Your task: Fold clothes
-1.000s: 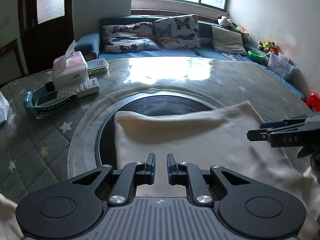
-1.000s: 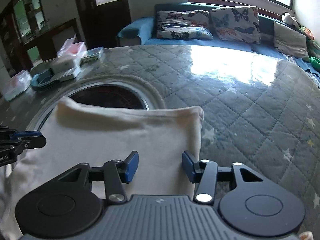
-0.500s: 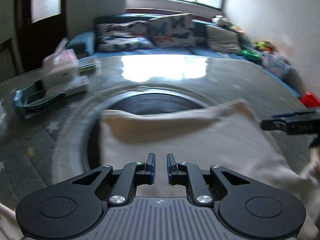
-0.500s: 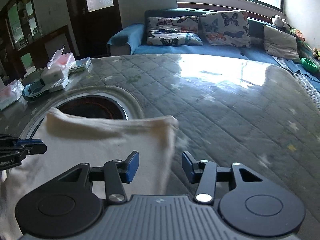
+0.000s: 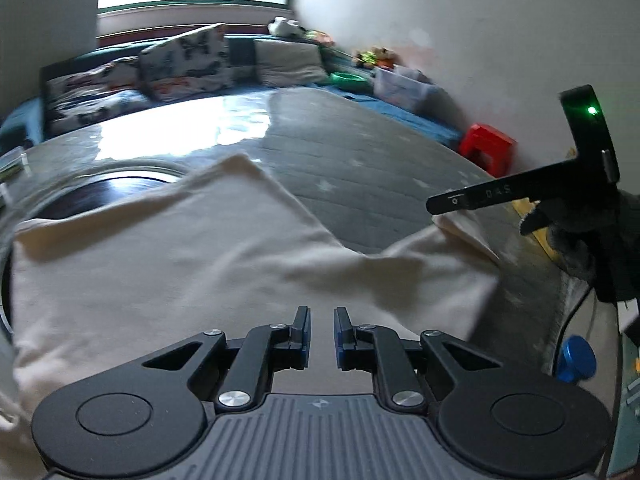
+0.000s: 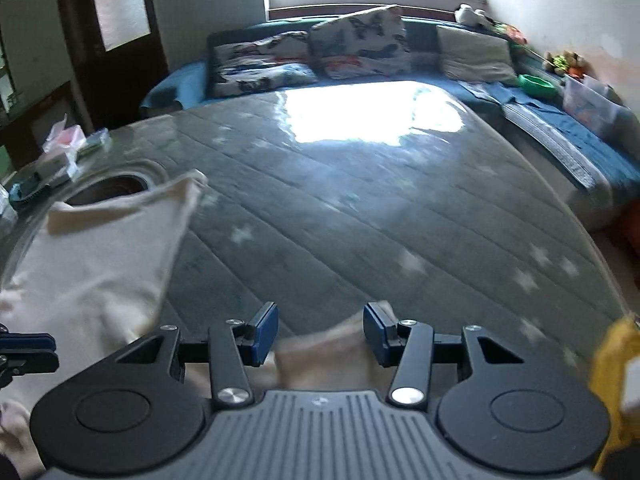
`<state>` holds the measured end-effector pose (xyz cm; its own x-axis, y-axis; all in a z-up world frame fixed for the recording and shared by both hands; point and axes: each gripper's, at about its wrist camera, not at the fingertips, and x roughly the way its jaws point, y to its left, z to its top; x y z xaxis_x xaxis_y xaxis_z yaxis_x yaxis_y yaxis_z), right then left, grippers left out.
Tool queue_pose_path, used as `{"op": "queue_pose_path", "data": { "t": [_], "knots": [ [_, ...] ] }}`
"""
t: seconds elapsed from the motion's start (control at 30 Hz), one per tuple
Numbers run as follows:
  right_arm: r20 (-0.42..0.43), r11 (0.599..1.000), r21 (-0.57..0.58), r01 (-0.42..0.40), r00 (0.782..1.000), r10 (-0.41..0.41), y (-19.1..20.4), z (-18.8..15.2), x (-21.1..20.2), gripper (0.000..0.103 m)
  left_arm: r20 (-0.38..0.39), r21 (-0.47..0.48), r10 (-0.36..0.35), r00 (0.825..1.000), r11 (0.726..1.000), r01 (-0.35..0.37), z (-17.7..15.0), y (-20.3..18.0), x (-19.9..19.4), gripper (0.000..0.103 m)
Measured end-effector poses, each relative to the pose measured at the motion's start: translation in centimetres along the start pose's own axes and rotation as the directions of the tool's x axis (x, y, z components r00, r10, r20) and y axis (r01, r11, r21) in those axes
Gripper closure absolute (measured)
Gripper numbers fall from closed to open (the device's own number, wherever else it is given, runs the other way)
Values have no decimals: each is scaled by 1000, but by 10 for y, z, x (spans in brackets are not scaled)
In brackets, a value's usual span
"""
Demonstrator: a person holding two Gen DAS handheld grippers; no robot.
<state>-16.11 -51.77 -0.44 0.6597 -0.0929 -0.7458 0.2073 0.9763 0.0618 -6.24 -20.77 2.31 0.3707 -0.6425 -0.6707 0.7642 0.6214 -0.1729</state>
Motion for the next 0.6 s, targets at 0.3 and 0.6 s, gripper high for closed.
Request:
{"op": "queue_pose_path", "data": {
  "t": [0.3,0.6],
  "knots": [
    [61,999,-28,32,998,-30,-6,-17,-18,55,-44,37,-34,998,999,35,-13,-17,9,89],
    [20,981,-165,98,995,-96,17,-28,-3,51,-45,53,-40,998,998,42,-17,-22,8,87]
  ]
}}
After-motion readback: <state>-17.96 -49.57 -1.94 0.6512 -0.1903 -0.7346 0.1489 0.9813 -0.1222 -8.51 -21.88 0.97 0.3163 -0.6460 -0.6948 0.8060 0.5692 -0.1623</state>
